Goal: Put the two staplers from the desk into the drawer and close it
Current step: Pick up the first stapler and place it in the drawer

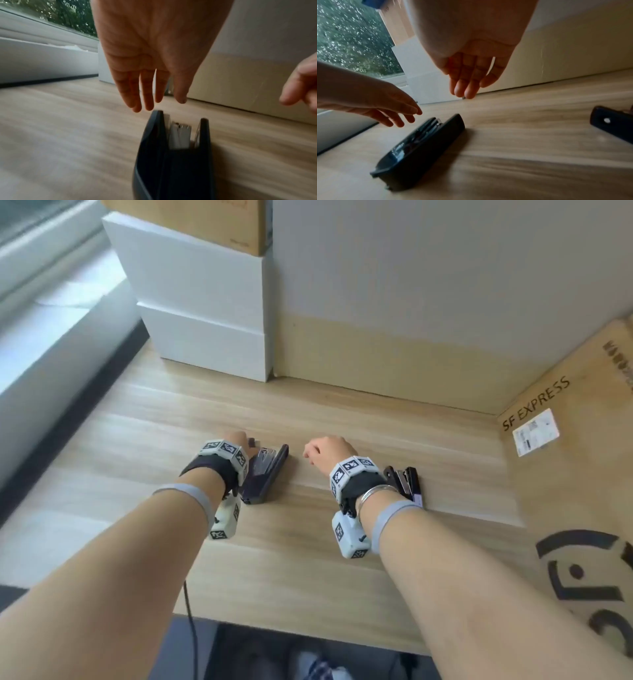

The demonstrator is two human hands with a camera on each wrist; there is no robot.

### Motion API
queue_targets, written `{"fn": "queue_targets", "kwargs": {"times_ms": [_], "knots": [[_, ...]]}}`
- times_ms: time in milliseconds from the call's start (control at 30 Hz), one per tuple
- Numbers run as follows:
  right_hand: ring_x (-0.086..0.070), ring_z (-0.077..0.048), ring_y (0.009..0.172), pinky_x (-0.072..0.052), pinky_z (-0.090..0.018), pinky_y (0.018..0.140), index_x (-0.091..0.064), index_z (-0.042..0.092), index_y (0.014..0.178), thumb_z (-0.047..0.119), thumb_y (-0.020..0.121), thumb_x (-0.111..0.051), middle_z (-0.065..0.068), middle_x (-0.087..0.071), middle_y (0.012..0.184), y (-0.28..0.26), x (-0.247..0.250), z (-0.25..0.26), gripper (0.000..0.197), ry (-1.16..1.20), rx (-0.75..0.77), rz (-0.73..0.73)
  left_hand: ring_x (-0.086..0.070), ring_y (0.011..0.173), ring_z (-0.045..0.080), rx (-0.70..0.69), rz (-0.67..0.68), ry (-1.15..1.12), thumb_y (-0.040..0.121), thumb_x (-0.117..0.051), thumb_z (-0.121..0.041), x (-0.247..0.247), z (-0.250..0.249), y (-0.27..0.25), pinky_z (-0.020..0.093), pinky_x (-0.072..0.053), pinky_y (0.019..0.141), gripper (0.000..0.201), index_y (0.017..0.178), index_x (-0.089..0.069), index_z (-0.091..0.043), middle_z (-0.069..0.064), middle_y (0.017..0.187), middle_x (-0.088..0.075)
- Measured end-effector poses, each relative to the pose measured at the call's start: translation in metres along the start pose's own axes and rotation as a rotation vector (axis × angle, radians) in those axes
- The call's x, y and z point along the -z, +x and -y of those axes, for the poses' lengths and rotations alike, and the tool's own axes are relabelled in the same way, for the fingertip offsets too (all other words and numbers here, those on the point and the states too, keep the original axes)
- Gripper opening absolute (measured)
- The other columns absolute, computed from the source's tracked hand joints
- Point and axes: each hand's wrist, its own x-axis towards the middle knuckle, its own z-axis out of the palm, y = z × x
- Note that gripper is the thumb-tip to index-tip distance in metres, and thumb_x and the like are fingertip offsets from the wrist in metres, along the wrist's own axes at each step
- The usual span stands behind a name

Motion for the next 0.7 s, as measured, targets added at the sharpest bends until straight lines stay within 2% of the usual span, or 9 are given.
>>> {"fn": "queue_targets", "kwargs": {"times_ms": [100,167,200,267,333,400,500,567,700], "knots": [[-0.067,-0.032,0.086,-0.056,-0.038,0.081,-0.071,0.016,0.089,0.022,0.091,-0.038,-0.011,-0.074,0.093,0.006,-0.013,-0.008,0.034,0.009,-0.013,0.048,-0.049,0.079,0.027,0.11,0.051,0.024,0.092,-0.05,-0.04,-0.019,0.01,0.012,0.031,-0.038,0.07,0.037,0.081,-0.051,-0.004,0.007,0.06,-0.043],[-0.066,-0.032,0.086,-0.056,-0.038,0.081,-0.071,0.014,0.09,0.023,0.091,-0.038,-0.011,-0.073,0.094,0.01,-0.021,-0.012,0.034,-0.006,-0.024,0.083,-0.051,0.077,0.027,0.142,0.091,0.018,0.09,-0.051,-0.046,-0.03,0.012,0.017,0.031,-0.039,0.069,0.045,0.069,-0.049,-0.005,0.006,0.057,-0.043],[-0.066,-0.032,0.086,-0.056,-0.038,0.081,-0.071,0.012,0.091,0.023,0.092,-0.038,-0.012,-0.073,0.094,0.012,-0.024,-0.014,0.035,-0.014,-0.024,0.091,-0.052,0.077,0.027,0.149,0.102,0.002,0.088,-0.052,-0.047,-0.033,0.012,0.02,0.031,-0.04,0.069,0.047,0.069,-0.05,-0.005,0.006,0.058,-0.045],[-0.067,-0.033,0.086,-0.056,-0.04,0.082,-0.07,0.01,0.092,0.023,0.091,-0.037,-0.013,-0.073,0.094,0.016,-0.029,-0.017,0.035,-0.024,-0.026,0.101,-0.053,0.077,0.028,0.144,0.091,-0.018,0.087,-0.052,-0.049,-0.036,0.013,0.025,0.031,-0.041,0.069,0.047,0.083,-0.057,-0.003,0.01,0.066,-0.055],[-0.067,-0.033,0.086,-0.056,-0.041,0.083,-0.071,0.009,0.092,0.022,0.091,-0.037,-0.014,-0.073,0.095,0.021,-0.035,-0.021,0.036,-0.03,-0.029,0.116,-0.053,0.077,0.029,0.15,0.083,-0.04,0.089,-0.051,-0.047,-0.039,0.012,0.029,0.032,-0.042,0.07,0.05,0.1,-0.061,0.0,0.017,0.086,-0.065],[-0.067,-0.032,0.087,-0.057,-0.041,0.083,-0.071,0.01,0.093,0.022,0.091,-0.036,-0.014,-0.073,0.095,0.022,-0.039,-0.024,0.037,-0.048,-0.039,0.135,-0.053,0.079,0.03,0.16,0.072,-0.068,0.089,-0.051,-0.044,-0.04,0.008,0.029,0.033,-0.042,0.071,0.051,0.11,-0.06,0.003,0.021,0.101,-0.068],[-0.067,-0.032,0.09,-0.057,-0.041,0.083,-0.071,0.008,0.094,0.021,0.092,-0.036,-0.013,-0.073,0.096,0.023,-0.045,-0.028,0.037,-0.075,-0.035,0.152,-0.062,0.095,0.034,0.18,0.046,-0.116,0.089,-0.054,-0.033,-0.039,0.002,0.027,0.034,-0.042,0.072,0.047,0.12,-0.052,0.003,0.022,0.114,-0.065],[-0.066,-0.032,0.091,-0.055,-0.042,0.086,-0.07,0.009,0.095,0.022,0.094,-0.036,-0.012,-0.072,0.098,0.022,-0.047,-0.03,0.037,-0.091,-0.033,0.172,-0.061,0.107,0.036,0.195,0.028,-0.135,0.089,-0.054,-0.027,-0.038,-0.001,0.025,0.035,-0.042,0.073,0.047,0.124,-0.047,0.002,0.023,0.119,-0.062],[-0.066,-0.032,0.094,-0.052,-0.043,0.093,-0.07,0.009,0.098,0.022,0.095,-0.035,-0.013,-0.072,0.101,0.023,-0.047,-0.032,0.038,-0.117,-0.019,0.191,-0.06,0.11,0.038,0.215,-0.008,-0.213,0.088,-0.055,-0.025,-0.038,-0.006,0.022,0.039,-0.044,0.077,0.048,0.126,-0.042,0.001,0.024,0.122,-0.06]]}}
